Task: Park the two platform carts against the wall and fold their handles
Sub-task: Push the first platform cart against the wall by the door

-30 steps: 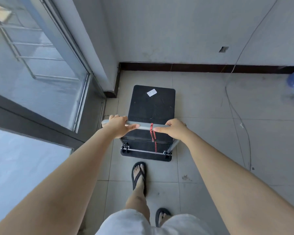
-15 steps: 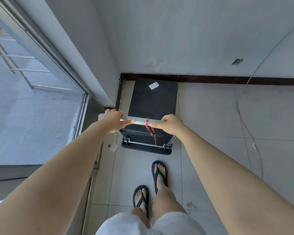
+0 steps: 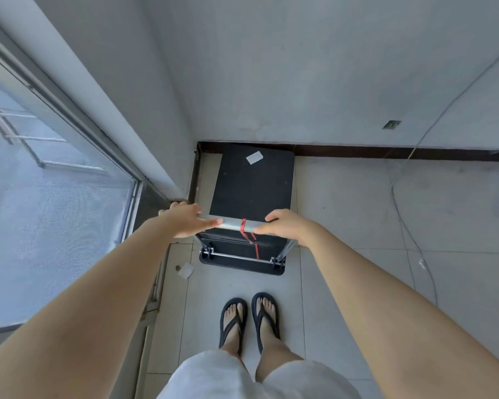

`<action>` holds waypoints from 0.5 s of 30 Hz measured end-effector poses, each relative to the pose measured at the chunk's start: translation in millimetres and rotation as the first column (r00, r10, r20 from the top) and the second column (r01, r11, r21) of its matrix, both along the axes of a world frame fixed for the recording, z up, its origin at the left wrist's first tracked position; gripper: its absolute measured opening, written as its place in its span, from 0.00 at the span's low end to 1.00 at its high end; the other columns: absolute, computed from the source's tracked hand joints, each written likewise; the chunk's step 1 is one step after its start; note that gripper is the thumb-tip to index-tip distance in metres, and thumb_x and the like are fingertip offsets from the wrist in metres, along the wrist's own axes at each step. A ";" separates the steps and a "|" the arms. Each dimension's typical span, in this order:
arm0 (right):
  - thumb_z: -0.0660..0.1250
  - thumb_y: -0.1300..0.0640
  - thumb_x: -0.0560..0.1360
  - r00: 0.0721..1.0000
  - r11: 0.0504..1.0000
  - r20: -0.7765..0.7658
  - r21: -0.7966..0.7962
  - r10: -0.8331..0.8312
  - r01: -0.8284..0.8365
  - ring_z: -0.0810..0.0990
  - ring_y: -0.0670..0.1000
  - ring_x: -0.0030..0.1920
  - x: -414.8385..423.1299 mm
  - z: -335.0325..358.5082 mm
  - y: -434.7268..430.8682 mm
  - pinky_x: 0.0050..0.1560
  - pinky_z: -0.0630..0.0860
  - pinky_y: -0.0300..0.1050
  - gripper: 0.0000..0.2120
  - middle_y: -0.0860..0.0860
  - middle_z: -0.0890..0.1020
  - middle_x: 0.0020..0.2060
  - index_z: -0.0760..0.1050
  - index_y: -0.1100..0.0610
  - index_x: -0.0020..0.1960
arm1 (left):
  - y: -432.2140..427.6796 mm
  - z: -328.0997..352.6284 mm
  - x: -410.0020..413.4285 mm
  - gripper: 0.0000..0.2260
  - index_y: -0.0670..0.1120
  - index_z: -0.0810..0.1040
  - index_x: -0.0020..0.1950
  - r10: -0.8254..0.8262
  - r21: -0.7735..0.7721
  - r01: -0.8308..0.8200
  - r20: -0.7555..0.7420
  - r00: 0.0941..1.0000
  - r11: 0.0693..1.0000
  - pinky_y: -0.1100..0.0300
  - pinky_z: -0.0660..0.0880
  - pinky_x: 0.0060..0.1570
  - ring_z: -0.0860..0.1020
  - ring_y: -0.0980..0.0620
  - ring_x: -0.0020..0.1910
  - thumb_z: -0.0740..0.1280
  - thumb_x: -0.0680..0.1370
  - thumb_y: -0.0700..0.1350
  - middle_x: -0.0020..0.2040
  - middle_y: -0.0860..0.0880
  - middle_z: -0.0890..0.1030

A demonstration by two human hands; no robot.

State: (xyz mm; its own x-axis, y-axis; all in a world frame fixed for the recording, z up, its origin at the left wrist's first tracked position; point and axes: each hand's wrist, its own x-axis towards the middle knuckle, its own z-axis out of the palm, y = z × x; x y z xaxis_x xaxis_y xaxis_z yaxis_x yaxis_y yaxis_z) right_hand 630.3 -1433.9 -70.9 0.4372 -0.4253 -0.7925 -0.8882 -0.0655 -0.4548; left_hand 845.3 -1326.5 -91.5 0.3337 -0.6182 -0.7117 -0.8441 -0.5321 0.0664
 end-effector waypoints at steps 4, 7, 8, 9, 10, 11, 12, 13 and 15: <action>0.64 0.37 0.73 0.992 0.996 -0.093 -0.003 0.090 -0.091 0.70 0.55 0.69 9.3 7.6 3.4 0.65 0.69 0.49 0.36 0.54 0.69 0.72 0.64 0.58 0.73 | -10.4 8.2 -5.0 0.37 0.46 0.75 0.64 0.032 -0.056 -0.031 0.003 0.999 0.998 0.33 0.59 0.70 0.63 0.39 0.73 0.48 0.73 0.73 0.68 0.41 0.73; 0.62 0.34 0.72 0.987 0.994 -0.132 -0.052 0.092 -0.099 0.69 0.56 0.71 13.2 22.1 2.8 0.65 0.68 0.49 0.40 0.54 0.67 0.74 0.62 0.58 0.75 | -27.0 19.0 -9.4 0.37 0.46 0.74 0.65 0.022 -0.123 -0.026 -0.030 0.999 0.992 0.37 0.65 0.68 0.67 0.39 0.70 0.46 0.74 0.72 0.66 0.41 0.75; 0.61 0.37 0.74 0.990 0.992 -0.121 -0.092 0.076 -0.088 0.68 0.56 0.72 10.9 28.1 1.4 0.66 0.68 0.49 0.38 0.54 0.66 0.74 0.62 0.59 0.75 | -34.7 24.4 -12.0 0.37 0.46 0.73 0.65 0.003 -0.138 -0.007 -0.028 1.000 0.990 0.38 0.65 0.68 0.67 0.39 0.70 0.46 0.74 0.71 0.66 0.42 0.75; 0.61 0.40 0.76 0.993 0.988 -0.109 -0.138 0.051 -0.066 0.69 0.56 0.71 6.7 34.7 0.0 0.66 0.68 0.48 0.35 0.55 0.67 0.73 0.62 0.59 0.75 | -42.7 31.0 -15.6 0.35 0.46 0.73 0.66 -0.021 -0.152 0.018 -0.019 1.000 0.988 0.39 0.65 0.69 0.66 0.40 0.71 0.47 0.75 0.70 0.67 0.42 0.74; 0.61 0.42 0.77 0.994 0.982 -0.103 -0.182 0.027 -0.045 0.71 0.56 0.69 1.2 41.6 -1.9 0.63 0.69 0.48 0.32 0.55 0.70 0.71 0.64 0.60 0.74 | -50.7 39.6 -20.7 0.33 0.46 0.72 0.68 -0.055 -0.164 0.054 -0.005 0.998 0.985 0.41 0.64 0.69 0.64 0.40 0.71 0.49 0.76 0.69 0.68 0.42 0.73; 0.60 0.44 0.78 0.994 0.977 -0.105 -0.212 0.009 -0.031 0.73 0.55 0.65 -5.4 48.9 -4.2 0.58 0.71 0.46 0.30 0.56 0.72 0.68 0.66 0.61 0.73 | -58.9 48.6 -26.2 0.31 0.46 0.70 0.69 -0.098 -0.179 0.098 0.011 0.995 0.979 0.42 0.65 0.69 0.64 0.39 0.72 0.51 0.78 0.66 0.69 0.41 0.71; 0.60 0.45 0.78 0.993 0.973 -0.117 -0.231 -0.004 -0.023 0.75 0.55 0.60 -12.9 55.6 -6.9 0.53 0.71 0.46 0.28 0.56 0.74 0.65 0.68 0.62 0.71 | -67.3 57.5 -32.2 0.29 0.45 0.69 0.71 -0.150 -0.193 0.153 0.028 0.988 0.969 0.43 0.66 0.68 0.63 0.39 0.72 0.53 0.79 0.64 0.69 0.41 0.70; 0.60 0.45 0.78 0.991 0.969 -0.131 -0.248 -0.018 -0.015 0.76 0.55 0.56 -21.9 62.8 -9.5 0.51 0.71 0.45 0.25 0.56 0.74 0.64 0.71 0.62 0.67 | -75.6 67.4 -39.1 0.27 0.45 0.68 0.71 -0.206 -0.206 0.210 0.038 0.978 0.956 0.44 0.67 0.68 0.64 0.40 0.71 0.56 0.79 0.61 0.69 0.41 0.70; 0.59 0.43 0.79 0.984 0.955 -0.171 -0.296 -0.046 -0.006 0.75 0.53 0.47 -42.5 81.2 -13.2 0.46 0.70 0.45 0.20 0.55 0.74 0.54 0.75 0.60 0.54 | -92.8 86.6 -54.5 0.25 0.44 0.67 0.72 -0.297 -0.240 0.301 0.054 0.953 0.923 0.46 0.69 0.66 0.68 0.41 0.69 0.59 0.80 0.57 0.69 0.43 0.71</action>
